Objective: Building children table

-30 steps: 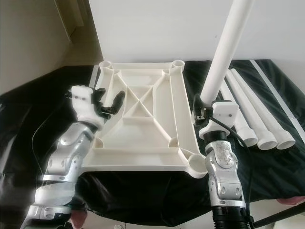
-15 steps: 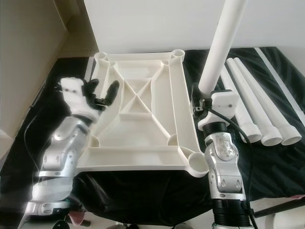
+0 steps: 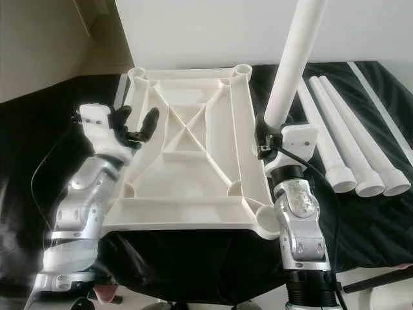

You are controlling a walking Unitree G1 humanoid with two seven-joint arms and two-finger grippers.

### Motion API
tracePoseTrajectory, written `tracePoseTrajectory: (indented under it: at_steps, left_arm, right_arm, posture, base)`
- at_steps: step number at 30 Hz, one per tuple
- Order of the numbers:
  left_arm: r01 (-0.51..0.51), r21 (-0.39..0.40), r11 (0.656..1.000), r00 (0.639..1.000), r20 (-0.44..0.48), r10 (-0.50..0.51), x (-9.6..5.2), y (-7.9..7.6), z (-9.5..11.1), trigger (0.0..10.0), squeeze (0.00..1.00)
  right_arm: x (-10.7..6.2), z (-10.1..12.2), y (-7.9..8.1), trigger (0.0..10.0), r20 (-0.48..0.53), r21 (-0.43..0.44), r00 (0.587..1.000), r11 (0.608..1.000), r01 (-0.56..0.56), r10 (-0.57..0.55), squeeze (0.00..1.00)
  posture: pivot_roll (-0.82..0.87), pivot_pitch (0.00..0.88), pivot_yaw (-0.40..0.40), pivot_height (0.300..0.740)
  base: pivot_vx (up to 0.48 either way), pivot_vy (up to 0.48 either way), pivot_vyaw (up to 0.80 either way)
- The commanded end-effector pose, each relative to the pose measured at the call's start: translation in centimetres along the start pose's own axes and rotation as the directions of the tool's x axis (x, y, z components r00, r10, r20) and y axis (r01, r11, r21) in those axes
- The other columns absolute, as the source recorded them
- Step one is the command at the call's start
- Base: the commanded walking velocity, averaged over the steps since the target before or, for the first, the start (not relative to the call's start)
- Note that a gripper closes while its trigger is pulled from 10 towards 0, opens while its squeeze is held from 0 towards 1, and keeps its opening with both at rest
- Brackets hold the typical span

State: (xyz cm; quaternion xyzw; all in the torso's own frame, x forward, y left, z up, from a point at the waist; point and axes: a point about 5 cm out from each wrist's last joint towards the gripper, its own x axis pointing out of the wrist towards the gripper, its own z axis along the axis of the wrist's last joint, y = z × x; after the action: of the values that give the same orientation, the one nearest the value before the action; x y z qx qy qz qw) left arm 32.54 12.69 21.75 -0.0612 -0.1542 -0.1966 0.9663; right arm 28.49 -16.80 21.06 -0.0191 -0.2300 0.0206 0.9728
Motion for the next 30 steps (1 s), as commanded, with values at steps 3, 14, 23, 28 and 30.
tracePoseTrajectory:
  at_steps: [3, 14, 23, 28, 30]
  left_arm:
    - [-0.101, -0.01, 0.995, 0.995, -0.008, 0.101, 0.06, 0.62, -0.01, 10.0, 0.0]
    - [-0.1, -0.007, 0.995, 0.995, -0.025, 0.1, -0.04, 0.7, -0.18, 10.0, 0.0]
    - [-0.102, -0.013, 0.995, 0.994, -0.035, 0.102, -0.07, 0.75, -0.25, 10.0, 0.0]
    - [-0.102, -0.012, 0.995, 0.994, -0.036, 0.102, -0.04, 0.75, -0.25, 10.0, 0.0]
    - [-0.102, -0.018, 0.995, 0.995, -0.025, 0.102, -0.02, 0.72, -0.15, 10.0, 0.0]
  right_arm:
    - [-0.16, 0.16, -0.24, 10.0, 0.006, -0.003, 1.0, 1.0, 0.011, -0.011, 0.0]
    - [-0.29, 0.06, -0.38, 10.0, -0.002, -0.008, 1.0, 1.0, 0.022, -0.022, 0.0]
    - [-0.4, 0.03, -0.36, 10.0, -0.005, -0.006, 1.0, 1.0, 0.029, -0.029, 0.0]
    - [-0.4, 0.03, -0.37, 10.0, -0.006, -0.006, 1.0, 1.0, 0.031, -0.031, 0.0]
    - [-0.41, 0.04, -0.4, 10.0, -0.005, -0.007, 0.999, 0.999, 0.031, -0.032, 0.0]
  posture:
    - [-0.04, 0.125, 0.065, 0.74]
    - [-0.04, 0.129, 0.068, 0.74]
    - [-0.04, 0.132, 0.071, 0.74]
    - [-0.04, 0.133, 0.071, 0.74]
    - [-0.04, 0.134, 0.069, 0.74]
  base:
    - [0.0, 0.0, 0.0]
    - [-0.044, 0.0, 0.0]
    - [-0.248, 0.0, 0.0]
    - [-0.277, 0.0, 0.0]
    - [-0.139, 0.0, 0.0]
